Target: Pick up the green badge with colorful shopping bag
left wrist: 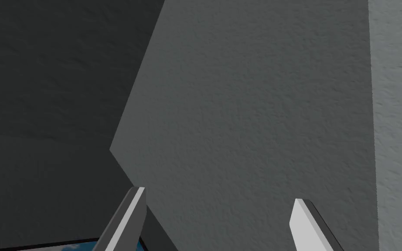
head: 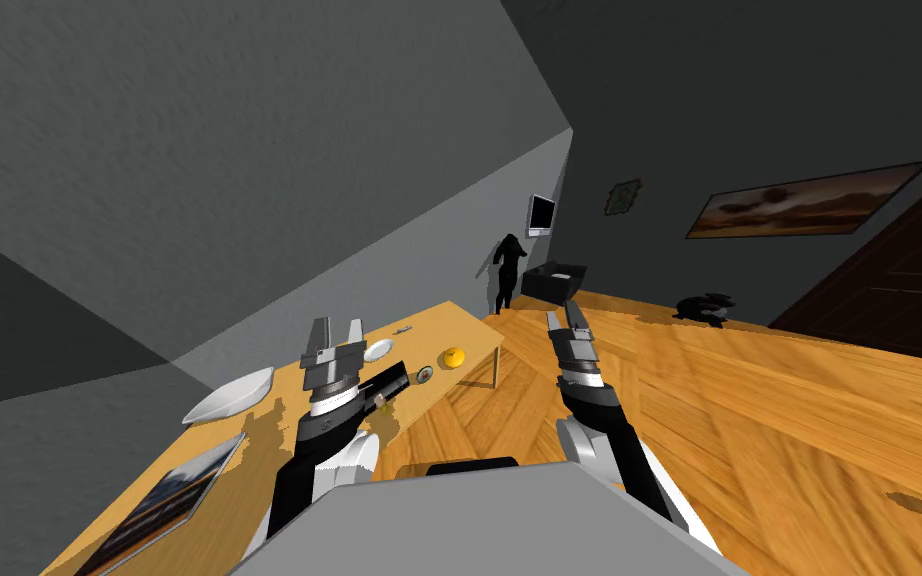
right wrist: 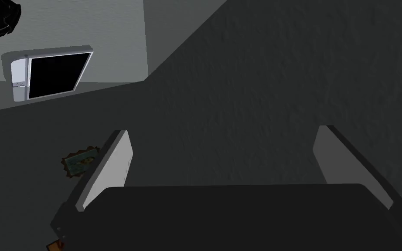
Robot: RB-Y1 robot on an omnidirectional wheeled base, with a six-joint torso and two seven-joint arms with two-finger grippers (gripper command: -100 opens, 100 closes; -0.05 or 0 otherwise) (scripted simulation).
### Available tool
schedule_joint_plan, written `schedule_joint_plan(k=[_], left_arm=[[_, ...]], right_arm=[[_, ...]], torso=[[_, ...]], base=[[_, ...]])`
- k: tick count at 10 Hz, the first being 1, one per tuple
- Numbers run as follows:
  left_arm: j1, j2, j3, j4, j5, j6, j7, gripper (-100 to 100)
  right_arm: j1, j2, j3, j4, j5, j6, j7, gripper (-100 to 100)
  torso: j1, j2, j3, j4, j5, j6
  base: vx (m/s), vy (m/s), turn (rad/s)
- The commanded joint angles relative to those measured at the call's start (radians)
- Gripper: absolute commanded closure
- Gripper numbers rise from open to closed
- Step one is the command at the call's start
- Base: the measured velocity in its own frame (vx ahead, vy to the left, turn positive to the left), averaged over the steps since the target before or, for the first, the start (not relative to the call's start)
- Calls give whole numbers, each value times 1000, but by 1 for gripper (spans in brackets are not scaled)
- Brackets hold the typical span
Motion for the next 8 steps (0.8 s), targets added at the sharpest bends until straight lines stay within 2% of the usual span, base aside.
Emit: schedule_joint_plan(k=[1, 3, 5, 6, 7, 8], left_arm=[[5, 34, 9, 5, 7, 18, 6, -100], [17, 82, 31, 18, 22, 62, 19, -100], [34, 125, 64, 36, 45, 128, 40, -100], [44, 142, 84, 48, 59, 164, 53, -100], [44, 142, 84, 48, 59, 169, 53, -100], [55, 157, 106, 60, 75, 211, 67, -100]], right_arm=[[0, 0, 0, 0, 0, 0, 0, 0], [0, 0, 0, 0, 0, 0, 0, 0], [0, 0, 0, 0, 0, 0, 0, 0], [0, 0, 0, 0, 0, 0, 0, 0], [0, 0, 0, 0, 0, 0, 0, 0], [0, 0, 0, 0, 0, 0, 0, 0]], torso=[[0, 0, 0, 0, 0, 0], [1, 1, 0, 0, 0, 0], [1, 2, 1, 0, 0, 0], [1, 2, 1, 0, 0, 0], [1, 2, 1, 0, 0, 0], [1, 1, 1, 0, 0, 0]], base=[[-5, 0, -83], [-15, 5, -129], [-24, 8, -179], [-27, 6, -201], [-20, 9, -84], [-17, 5, -176]])
